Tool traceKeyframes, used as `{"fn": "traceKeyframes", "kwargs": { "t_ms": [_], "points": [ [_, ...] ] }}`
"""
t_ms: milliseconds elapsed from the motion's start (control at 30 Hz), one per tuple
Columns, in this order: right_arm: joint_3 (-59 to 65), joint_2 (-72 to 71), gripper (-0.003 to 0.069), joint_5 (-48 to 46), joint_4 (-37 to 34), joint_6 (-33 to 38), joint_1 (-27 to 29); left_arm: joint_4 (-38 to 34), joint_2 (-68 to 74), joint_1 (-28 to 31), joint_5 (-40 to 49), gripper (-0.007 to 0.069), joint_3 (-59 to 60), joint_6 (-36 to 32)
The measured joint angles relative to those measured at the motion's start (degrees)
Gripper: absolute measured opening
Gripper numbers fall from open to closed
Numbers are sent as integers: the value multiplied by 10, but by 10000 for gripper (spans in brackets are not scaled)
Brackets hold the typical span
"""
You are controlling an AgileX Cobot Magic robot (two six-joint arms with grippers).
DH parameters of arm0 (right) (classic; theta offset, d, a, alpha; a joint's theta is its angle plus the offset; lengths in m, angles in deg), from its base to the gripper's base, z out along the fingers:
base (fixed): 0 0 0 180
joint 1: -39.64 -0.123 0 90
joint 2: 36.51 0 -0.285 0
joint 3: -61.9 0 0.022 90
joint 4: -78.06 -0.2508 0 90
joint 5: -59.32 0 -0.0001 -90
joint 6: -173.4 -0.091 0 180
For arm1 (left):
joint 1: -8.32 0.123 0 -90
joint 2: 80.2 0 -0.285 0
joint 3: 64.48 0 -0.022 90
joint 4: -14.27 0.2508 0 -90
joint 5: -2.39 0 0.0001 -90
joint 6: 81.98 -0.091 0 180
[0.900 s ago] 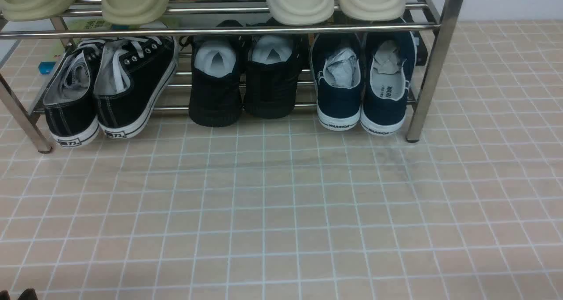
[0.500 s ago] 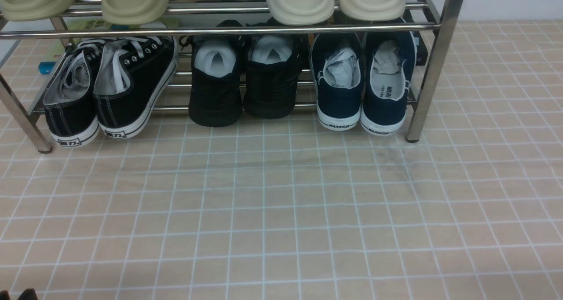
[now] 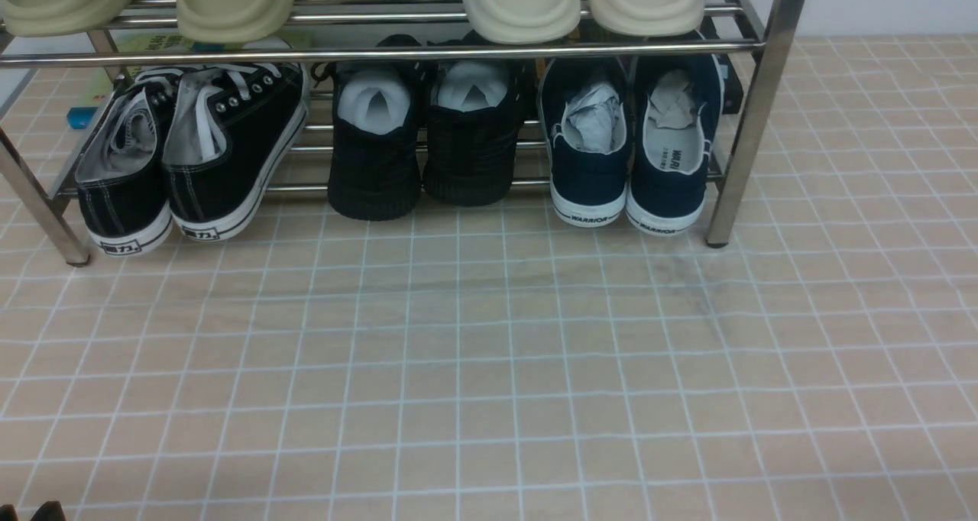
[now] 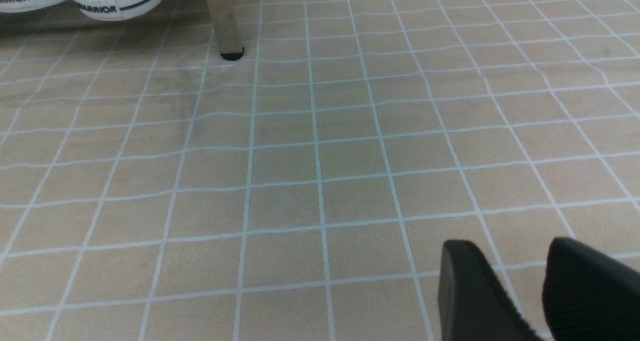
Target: Take the shoes off the shelf from the light coffee tablecloth by hand.
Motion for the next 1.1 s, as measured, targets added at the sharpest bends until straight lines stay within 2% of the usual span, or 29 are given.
{"fn": "traceKeyframes", "kwargs": {
  "t_ms": [700, 800, 867, 933, 1033, 1100],
  "points": [
    [1, 0, 240, 9, 0, -4, 0, 0, 0, 0, 0, 240, 0, 0],
    [3, 0, 240, 26, -47, -32, 0, 0, 0, 0, 0, 240, 0, 0],
    [6, 0, 240, 54, -147, -88, 0, 0, 0, 0, 0, 240, 0, 0],
    [6, 0, 240, 72, -208, -126, 0, 0, 0, 0, 0, 240, 0, 0],
    [6, 0, 240, 83, -276, -155, 0, 0, 0, 0, 0, 240, 0, 0],
    [6, 0, 240, 84, -296, -158, 0, 0, 0, 0, 0, 240, 0, 0]
  ]
}}
